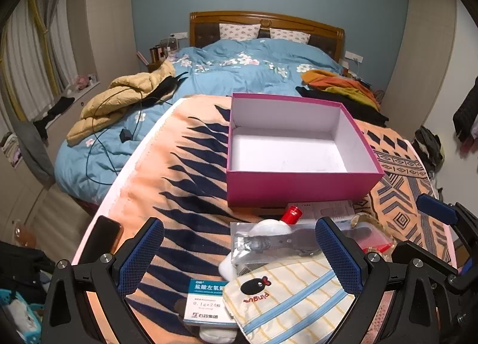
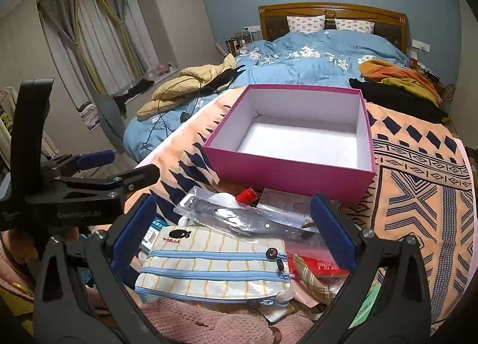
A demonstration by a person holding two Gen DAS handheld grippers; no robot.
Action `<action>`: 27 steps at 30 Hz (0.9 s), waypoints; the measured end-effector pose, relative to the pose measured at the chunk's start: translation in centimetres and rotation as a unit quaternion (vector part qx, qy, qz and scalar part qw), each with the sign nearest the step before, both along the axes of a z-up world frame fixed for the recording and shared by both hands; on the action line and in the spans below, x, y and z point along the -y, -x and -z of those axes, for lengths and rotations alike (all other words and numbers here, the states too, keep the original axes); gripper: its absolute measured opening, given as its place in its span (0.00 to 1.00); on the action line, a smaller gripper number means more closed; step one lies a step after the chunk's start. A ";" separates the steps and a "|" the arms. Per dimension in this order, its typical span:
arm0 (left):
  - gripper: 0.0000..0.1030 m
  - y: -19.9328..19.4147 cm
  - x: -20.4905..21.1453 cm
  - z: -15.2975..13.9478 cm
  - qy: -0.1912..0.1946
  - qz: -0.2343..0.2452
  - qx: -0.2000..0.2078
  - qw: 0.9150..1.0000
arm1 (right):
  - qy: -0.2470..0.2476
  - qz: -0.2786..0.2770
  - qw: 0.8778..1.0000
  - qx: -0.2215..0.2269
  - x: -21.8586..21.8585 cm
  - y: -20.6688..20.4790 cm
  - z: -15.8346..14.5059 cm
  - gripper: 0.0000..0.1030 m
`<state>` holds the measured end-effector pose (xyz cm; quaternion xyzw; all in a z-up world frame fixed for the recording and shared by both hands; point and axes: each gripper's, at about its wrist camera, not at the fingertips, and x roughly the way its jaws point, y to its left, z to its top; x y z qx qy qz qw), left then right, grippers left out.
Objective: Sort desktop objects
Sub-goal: 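Move the right tool toward the striped pencil pouch on the pile, then lower the right gripper onto the pouch's zipper edge and close it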
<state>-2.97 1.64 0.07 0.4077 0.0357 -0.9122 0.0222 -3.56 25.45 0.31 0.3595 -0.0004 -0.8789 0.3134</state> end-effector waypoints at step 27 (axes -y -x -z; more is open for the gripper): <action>1.00 0.3 3.8 5.2 -0.055 0.015 0.075 0.996 | -0.057 -0.021 0.996 0.062 1.0 2.1 4.1 1.00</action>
